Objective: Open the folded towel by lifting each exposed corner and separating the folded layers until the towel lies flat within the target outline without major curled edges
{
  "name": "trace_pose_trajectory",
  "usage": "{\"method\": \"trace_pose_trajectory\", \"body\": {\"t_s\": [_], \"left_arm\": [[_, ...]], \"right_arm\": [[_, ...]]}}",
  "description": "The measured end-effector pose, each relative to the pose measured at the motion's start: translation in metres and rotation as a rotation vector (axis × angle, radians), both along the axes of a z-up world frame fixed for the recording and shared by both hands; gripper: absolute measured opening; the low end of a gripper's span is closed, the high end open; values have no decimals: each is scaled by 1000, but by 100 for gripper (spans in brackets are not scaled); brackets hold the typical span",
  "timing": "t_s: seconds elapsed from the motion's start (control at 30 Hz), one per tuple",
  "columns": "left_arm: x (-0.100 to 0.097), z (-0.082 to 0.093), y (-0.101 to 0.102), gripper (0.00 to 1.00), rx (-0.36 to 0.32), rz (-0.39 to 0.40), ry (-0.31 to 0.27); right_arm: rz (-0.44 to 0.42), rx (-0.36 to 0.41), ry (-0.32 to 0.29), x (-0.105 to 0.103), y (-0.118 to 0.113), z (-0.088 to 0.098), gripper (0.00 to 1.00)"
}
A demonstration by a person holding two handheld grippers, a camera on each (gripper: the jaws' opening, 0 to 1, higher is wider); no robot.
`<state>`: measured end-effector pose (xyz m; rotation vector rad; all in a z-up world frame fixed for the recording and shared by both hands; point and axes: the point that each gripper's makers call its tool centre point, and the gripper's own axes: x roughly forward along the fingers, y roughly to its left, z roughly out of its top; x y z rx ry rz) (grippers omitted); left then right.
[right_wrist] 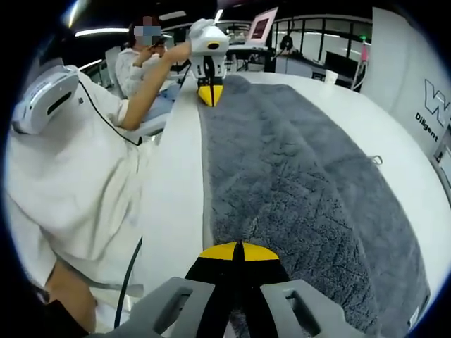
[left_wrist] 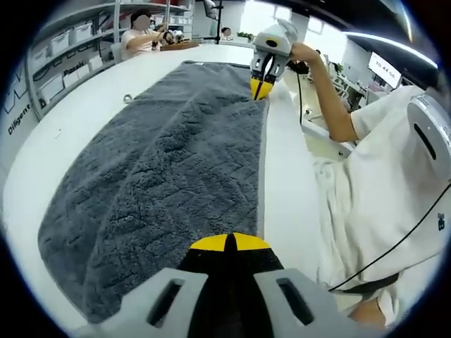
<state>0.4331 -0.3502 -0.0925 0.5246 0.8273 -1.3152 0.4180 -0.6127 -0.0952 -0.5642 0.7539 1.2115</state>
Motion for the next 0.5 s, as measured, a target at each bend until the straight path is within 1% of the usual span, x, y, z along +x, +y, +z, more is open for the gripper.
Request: {"method": "trace_pose_trajectory", "body": {"t_s": [0.13,0.5], "left_arm": [[-2,0,0,1,0,-8,4],[-14,0,1,1,-4,-21,53]], "right_arm": [[2,-2,16,-6,0,0,0],[-3,-5,64,-19,3,0,0]]}}
